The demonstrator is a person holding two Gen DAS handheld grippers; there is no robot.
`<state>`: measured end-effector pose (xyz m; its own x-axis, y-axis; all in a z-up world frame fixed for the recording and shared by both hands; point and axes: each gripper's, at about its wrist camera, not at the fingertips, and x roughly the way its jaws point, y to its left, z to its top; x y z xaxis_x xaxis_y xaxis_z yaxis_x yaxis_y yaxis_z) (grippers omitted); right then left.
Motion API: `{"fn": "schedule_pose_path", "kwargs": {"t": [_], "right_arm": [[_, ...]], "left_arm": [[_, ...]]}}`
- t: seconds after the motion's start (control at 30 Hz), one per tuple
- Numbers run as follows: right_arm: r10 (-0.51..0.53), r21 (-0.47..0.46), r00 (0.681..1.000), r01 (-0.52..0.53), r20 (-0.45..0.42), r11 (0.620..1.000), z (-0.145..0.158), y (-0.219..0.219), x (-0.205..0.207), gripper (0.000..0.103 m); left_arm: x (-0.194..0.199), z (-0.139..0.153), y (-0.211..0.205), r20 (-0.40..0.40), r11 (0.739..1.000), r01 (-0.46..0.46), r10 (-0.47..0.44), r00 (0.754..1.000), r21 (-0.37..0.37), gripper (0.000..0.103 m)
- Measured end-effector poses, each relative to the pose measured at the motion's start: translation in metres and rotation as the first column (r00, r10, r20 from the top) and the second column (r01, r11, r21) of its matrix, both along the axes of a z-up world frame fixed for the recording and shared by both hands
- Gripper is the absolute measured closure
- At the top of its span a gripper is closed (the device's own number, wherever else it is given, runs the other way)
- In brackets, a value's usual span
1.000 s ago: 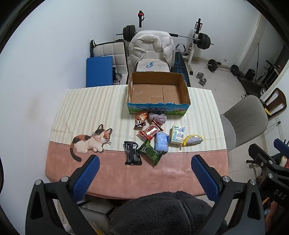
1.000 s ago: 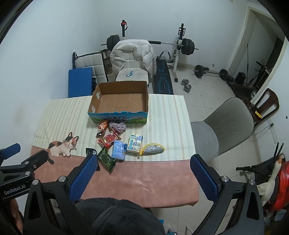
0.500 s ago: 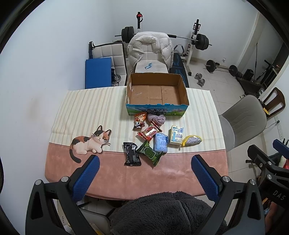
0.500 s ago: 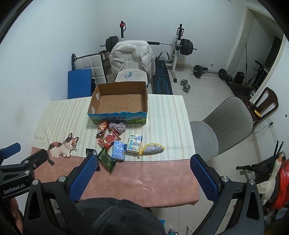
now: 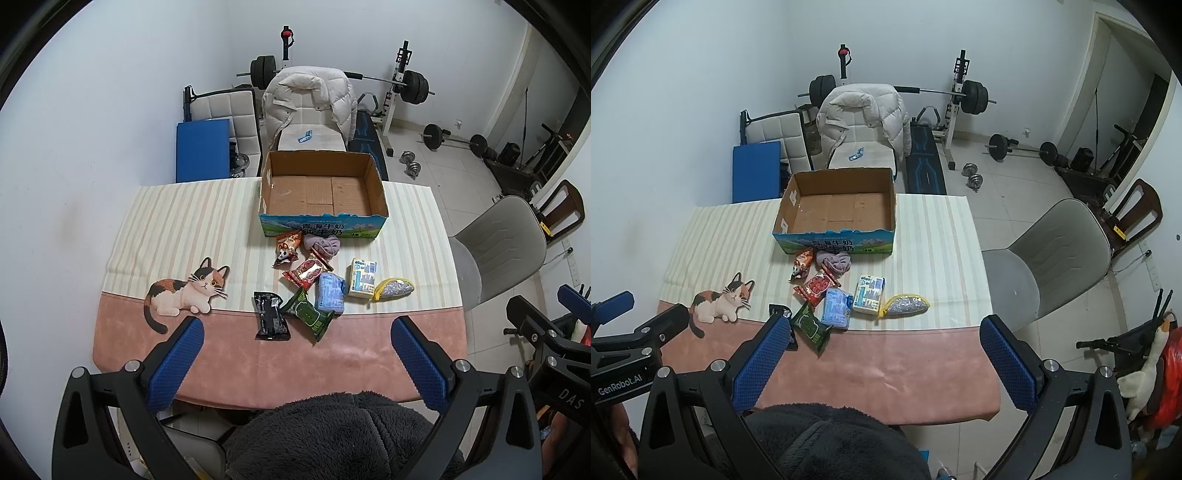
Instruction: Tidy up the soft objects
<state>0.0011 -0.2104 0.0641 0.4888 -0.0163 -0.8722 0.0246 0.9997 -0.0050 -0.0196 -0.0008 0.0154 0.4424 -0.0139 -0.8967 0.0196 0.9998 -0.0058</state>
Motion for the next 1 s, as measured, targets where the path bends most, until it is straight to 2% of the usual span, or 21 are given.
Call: {"fn": "schedule_pose_path", "kwargs": {"t": [0.33,0.5,0.57,0.67,0.77,0.83,0.9,1.0], "right_arm": [[-0.010,0.013,1.000,0.010,0.002,1.000,-0.004,-0.002,0.005,0.000],[-0.020,0.052,0.999,0.022,-0.027,0.998,-0.029,-0.008,0.024,0.000],[-0.018,0.083,0.998,0.023,-0.057,0.996,-0.054,-0.014,0.041,0.000],[-0.016,0.125,0.992,0.033,-0.127,0.992,-0.099,-0.019,0.076,0.000],[-0.005,0.168,0.979,0.041,-0.206,0.985,-0.159,-0.024,0.114,0.000],[0.004,0.184,0.963,0.047,-0.268,0.982,-0.201,-0.023,0.140,0.000],[0.012,0.197,0.945,0.056,-0.327,0.979,-0.243,-0.020,0.163,0.000],[0.020,0.211,0.910,0.075,-0.414,0.975,-0.310,-0.013,0.197,0.000]], "left_arm": [[0.007,-0.003,0.002,-0.014,1.000,0.013,-0.013,1.000,0.003,0.000],[0.039,-0.024,-0.007,0.012,0.991,0.068,-0.070,0.997,0.112,0.000],[0.062,-0.043,-0.004,-0.002,0.988,0.067,-0.068,0.998,0.141,0.000],[0.103,-0.084,0.002,-0.056,0.987,0.079,-0.072,0.996,0.142,0.000],[0.135,-0.125,0.001,-0.087,0.978,0.130,-0.117,0.989,0.161,0.000],[0.158,-0.159,-0.005,-0.127,0.964,0.186,-0.164,0.978,0.192,0.000],[0.178,-0.197,-0.013,-0.186,0.942,0.251,-0.212,0.959,0.221,0.000],[0.206,-0.260,-0.029,-0.300,0.899,0.365,-0.288,0.909,0.242,0.001]]}}
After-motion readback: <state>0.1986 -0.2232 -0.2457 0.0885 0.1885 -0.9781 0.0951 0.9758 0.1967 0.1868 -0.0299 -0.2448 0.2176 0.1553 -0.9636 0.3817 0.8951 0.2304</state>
